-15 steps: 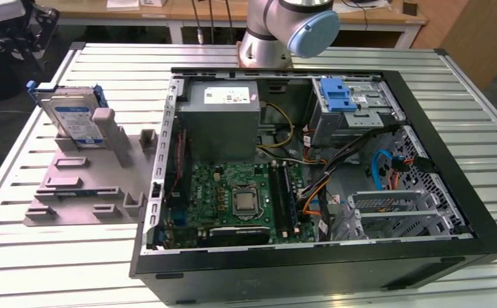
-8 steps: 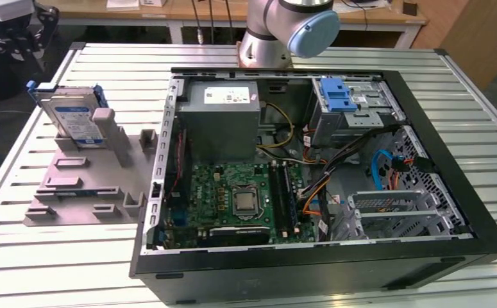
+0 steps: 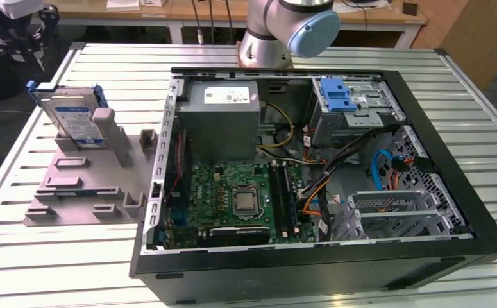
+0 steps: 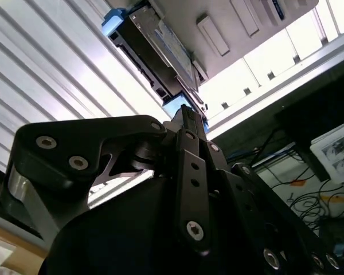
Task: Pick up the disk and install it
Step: 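Pick up the disk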
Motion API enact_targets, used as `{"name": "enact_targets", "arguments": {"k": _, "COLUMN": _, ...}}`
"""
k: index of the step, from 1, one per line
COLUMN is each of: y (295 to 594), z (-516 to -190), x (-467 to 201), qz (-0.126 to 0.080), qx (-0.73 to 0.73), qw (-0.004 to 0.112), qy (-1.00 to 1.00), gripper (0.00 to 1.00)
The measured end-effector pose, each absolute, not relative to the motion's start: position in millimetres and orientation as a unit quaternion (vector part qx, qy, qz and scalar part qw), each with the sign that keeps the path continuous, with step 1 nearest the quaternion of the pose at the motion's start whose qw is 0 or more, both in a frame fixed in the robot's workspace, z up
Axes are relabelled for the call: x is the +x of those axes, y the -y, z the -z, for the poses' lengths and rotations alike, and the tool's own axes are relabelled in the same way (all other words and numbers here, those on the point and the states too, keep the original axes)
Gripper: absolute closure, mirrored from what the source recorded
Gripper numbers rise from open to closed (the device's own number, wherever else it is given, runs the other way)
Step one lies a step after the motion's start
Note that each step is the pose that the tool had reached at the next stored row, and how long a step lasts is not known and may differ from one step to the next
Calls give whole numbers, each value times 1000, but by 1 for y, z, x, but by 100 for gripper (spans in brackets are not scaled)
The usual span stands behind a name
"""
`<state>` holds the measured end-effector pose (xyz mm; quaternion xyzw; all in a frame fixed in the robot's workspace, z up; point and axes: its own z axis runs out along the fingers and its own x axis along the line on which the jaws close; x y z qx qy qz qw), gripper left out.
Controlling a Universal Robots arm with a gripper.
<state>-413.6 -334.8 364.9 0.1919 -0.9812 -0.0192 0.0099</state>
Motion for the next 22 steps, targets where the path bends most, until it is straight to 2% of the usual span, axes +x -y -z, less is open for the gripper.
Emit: {"name": "enact_targets", "arguments": {"k": 22, "y": 335, "z": -362, "x": -414, "qz": 17, "qx": 383, "qw": 13, "qy": 923, "gripper": 89}}
